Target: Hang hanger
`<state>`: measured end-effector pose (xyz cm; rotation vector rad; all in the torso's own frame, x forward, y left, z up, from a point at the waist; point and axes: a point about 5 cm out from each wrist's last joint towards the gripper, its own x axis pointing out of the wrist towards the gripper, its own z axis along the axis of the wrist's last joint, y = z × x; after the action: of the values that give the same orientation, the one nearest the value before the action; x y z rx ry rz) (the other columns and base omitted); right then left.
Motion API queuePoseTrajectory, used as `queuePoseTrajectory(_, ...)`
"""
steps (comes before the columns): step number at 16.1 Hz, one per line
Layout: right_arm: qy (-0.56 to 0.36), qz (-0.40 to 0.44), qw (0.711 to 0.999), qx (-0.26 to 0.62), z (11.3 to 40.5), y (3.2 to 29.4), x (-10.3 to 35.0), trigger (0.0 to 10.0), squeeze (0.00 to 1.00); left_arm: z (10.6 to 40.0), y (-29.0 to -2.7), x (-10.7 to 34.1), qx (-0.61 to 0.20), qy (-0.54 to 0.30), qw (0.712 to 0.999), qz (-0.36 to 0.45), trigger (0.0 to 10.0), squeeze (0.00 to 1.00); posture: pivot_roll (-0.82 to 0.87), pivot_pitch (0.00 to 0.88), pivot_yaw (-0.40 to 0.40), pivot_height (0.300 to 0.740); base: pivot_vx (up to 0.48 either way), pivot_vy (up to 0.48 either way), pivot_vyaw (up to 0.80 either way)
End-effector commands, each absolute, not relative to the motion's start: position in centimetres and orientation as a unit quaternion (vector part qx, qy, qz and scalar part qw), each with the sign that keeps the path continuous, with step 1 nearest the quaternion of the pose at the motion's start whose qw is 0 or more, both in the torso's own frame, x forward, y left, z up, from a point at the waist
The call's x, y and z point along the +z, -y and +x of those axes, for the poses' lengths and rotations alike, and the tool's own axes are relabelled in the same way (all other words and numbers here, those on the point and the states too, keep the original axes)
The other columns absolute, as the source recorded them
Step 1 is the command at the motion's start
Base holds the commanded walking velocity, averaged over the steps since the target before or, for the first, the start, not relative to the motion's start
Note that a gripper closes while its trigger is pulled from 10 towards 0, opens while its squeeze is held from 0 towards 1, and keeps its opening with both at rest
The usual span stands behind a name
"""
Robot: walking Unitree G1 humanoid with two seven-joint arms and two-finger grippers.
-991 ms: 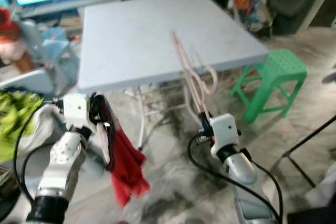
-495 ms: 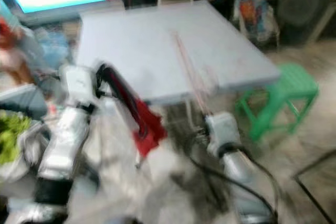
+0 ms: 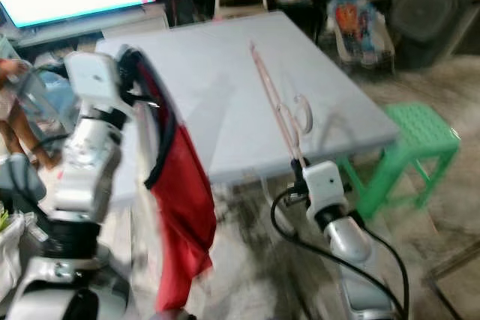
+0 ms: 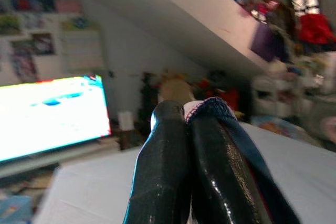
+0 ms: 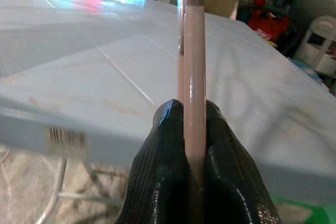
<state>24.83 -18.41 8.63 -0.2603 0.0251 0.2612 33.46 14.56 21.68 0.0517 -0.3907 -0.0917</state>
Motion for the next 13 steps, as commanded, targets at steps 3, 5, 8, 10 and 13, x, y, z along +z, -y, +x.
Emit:
queuePoseTrajectory(3, -0.001, -0.129, 0.982, 0.136, 24.8, 17.7, 8.8, 10.0, 0.0, 33.7, -15.7, 21.6, -0.022, 0.189, 0.981, 0.025, 10.0, 0.0, -0.05, 0.0, 0.057, 0.74, 0.471, 0.0, 0.0)
queuePoseTrajectory(5, -0.001, -0.131, 0.982, 0.136, 24.8, 17.7, 8.7, 10.0, 0.0, 33.9, -15.9, 22.2, -0.018, 0.199, 0.98, 0.027, 10.0, 0.0, -0.05, 0.0, 0.057, 0.74, 0.472, 0.0, 0.0)
queuePoseTrajectory(8, 0.0, -0.136, 0.981, 0.136, 24.7, 17.6, 8.6, 10.0, 0.0, 34.3, -16.8, 22.9, -0.002, 0.216, 0.976, 0.031, 10.0, 0.0, -0.05, 0.0, 0.055, 0.74, 0.272, 0.0, 0.0)
queuePoseTrajectory(10, 0.0, -0.137, 0.981, 0.134, 24.7, 17.6, 8.6, 10.0, 0.0, 34.5, -17.0, 23.1, 0.0, 0.22, 0.975, 0.033, 10.0, 0.0, -0.05, 0.0, 0.055, 0.74, 0.0, 0.0, 0.0)
queuePoseTrajectory(13, -0.002, -0.141, 0.981, 0.132, 24.3, 17.8, 8.5, 10.0, 0.0, 37.2, -18.8, 25.7, 0.008, 0.236, 0.968, 0.089, 10.0, 0.0, -0.07, 0.0, 0.061, 0.74, 0.0, 0.0, 0.0)
